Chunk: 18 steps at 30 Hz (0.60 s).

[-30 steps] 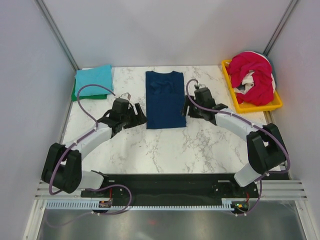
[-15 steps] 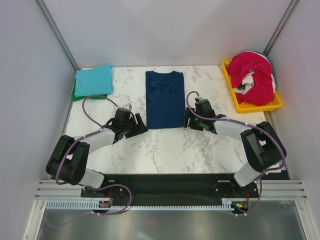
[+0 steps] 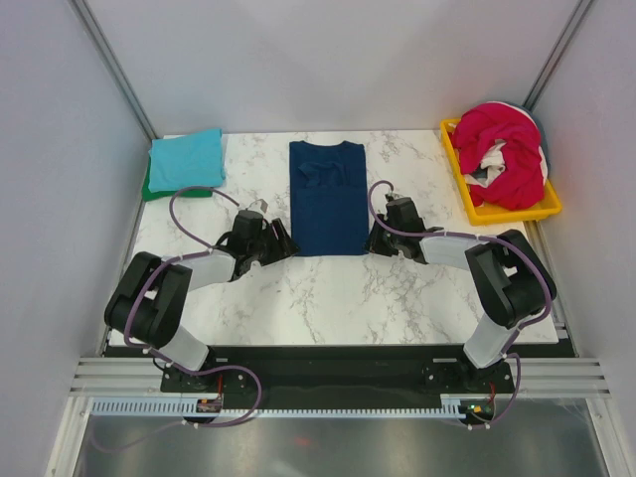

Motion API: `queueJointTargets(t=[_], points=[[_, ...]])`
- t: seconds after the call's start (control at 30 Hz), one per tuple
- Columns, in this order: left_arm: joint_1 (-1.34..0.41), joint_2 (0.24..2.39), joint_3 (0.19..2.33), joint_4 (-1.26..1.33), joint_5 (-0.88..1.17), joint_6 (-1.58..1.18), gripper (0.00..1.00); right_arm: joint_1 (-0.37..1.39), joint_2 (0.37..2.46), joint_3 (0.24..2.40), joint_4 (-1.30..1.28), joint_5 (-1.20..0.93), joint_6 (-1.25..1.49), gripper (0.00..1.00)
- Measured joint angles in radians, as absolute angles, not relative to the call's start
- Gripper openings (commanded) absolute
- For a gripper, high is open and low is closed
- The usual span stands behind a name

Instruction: Fold and stack the t-shirts

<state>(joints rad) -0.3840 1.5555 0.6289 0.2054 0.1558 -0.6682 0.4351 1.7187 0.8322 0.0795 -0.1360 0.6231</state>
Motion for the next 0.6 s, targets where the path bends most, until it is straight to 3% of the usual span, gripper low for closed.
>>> queueJointTargets(t=[0.17,0.23,0.27,0.3,0.43,0.6], points=[[-0.384,1.611,0.669,0.221,0.179,-0.670,0.50,0.433,1.735,0.833,0.097,-0.159,0.622,0.07],[-0.384,1.629,0.679,0.225,0.188,-0.671,0.41,0.431,1.736,0.833,0.098,-0.163,0.621,0.03],[-0.386,1.637,0.683,0.225,0.190,-0.672,0.36,0.430,1.736,0.833,0.098,-0.164,0.621,0.01],[-0.388,1.645,0.688,0.226,0.193,-0.673,0.25,0.429,1.737,0.833,0.098,-0.166,0.621,0.00],[-0.396,1.665,0.694,0.223,0.197,-0.672,0.02,0.427,1.739,0.833,0.100,-0.174,0.621,0.00],[-0.413,1.662,0.694,0.223,0.195,-0.672,0.02,0.425,1.742,0.834,0.105,-0.186,0.622,0.00]])
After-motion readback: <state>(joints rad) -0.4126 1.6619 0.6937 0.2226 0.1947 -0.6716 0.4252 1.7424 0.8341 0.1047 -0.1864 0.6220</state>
